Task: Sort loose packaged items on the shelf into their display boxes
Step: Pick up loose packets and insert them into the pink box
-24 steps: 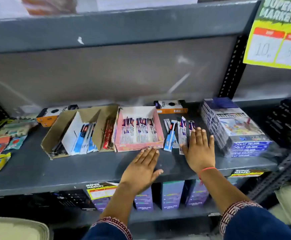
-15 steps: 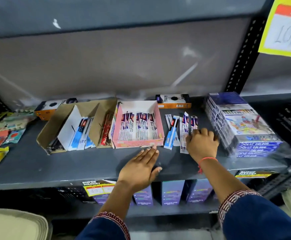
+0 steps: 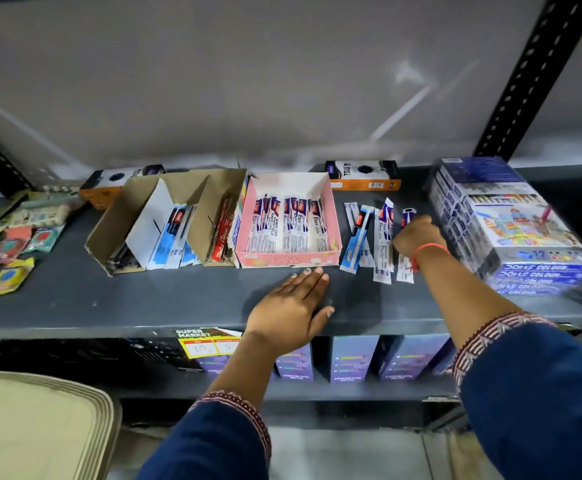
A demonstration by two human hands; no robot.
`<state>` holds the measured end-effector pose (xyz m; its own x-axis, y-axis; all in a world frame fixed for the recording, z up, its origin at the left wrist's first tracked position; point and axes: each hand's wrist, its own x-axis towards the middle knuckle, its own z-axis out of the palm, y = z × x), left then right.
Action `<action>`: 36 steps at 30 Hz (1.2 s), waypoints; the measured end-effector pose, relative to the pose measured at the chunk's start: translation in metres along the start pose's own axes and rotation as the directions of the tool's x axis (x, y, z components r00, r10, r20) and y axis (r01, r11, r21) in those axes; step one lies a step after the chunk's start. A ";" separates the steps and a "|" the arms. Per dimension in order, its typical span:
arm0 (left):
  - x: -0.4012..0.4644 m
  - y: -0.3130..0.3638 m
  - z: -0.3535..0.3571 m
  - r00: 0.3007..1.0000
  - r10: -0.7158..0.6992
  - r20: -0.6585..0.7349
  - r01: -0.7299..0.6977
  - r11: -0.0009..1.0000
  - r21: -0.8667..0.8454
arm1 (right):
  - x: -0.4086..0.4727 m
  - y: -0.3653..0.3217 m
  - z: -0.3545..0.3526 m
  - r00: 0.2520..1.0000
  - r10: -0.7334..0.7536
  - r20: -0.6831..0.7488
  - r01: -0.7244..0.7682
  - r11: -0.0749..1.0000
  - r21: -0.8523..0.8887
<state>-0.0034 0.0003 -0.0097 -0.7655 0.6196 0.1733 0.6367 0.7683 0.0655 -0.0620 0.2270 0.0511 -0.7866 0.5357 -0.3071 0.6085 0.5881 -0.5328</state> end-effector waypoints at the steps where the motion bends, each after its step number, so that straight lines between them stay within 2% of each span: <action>1: 0.000 0.000 0.000 1.000 0.002 0.001 -0.002 1.000 0.005 | 0.003 0.000 -0.001 1.000 0.011 0.017 -0.011 1.000 0.020; 4: 0.000 0.000 0.001 1.000 0.020 0.005 -0.020 1.000 0.005 | 0.007 0.002 -0.005 1.000 0.006 0.018 -0.007 0.999 0.046; 8: 0.000 -0.001 0.001 1.000 0.026 0.006 -0.026 1.000 -0.015 | -0.001 0.007 -0.005 0.999 -0.036 0.001 0.036 0.999 -0.011; 11: 0.000 -0.002 0.001 0.999 0.034 0.003 -0.034 0.999 -0.034 | -0.004 0.011 -0.007 1.000 -0.014 -0.005 0.014 0.998 0.059; 13: 0.000 -0.003 0.001 0.999 0.033 0.011 -0.033 0.999 -0.043 | -0.008 0.014 -0.010 1.000 -0.002 -0.005 0.003 0.985 0.175; 15: 0.001 -0.003 0.002 0.999 0.034 0.023 -0.033 0.998 -0.054 | -0.015 0.018 -0.016 1.000 0.006 0.023 -0.015 0.911 0.412; 18: 0.001 -0.003 0.003 0.999 0.035 0.019 -0.035 0.999 -0.037 | -0.040 0.018 -0.018 0.998 -0.022 0.065 -0.032 0.692 0.722; 21: 0.000 -0.002 0.002 0.999 0.039 -0.015 -0.040 0.999 -0.026 | -0.072 0.008 -0.008 0.979 -0.182 0.092 0.015 0.512 0.859; 23: 0.000 -0.002 0.000 0.999 0.046 -0.027 -0.047 0.998 -0.030 | -0.090 0.001 0.000 0.951 -0.277 0.135 -0.002 0.435 0.901; 28: 0.001 -0.003 0.000 0.998 0.056 -0.015 -0.057 0.996 -0.068 | -0.114 -0.016 0.009 0.911 -0.374 0.174 -0.042 0.335 0.941; 36: -0.003 0.001 -0.008 0.993 0.056 -0.100 -0.065 0.994 -0.087 | -0.132 -0.023 0.017 0.878 -0.443 0.179 -0.024 0.334 0.942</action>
<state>0.0001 -0.0016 -0.0018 -0.7158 0.6423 0.2741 0.6904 0.7098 0.1395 0.0261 0.1320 0.0905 -0.9794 0.1010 -0.1750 0.1233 -0.3872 -0.9137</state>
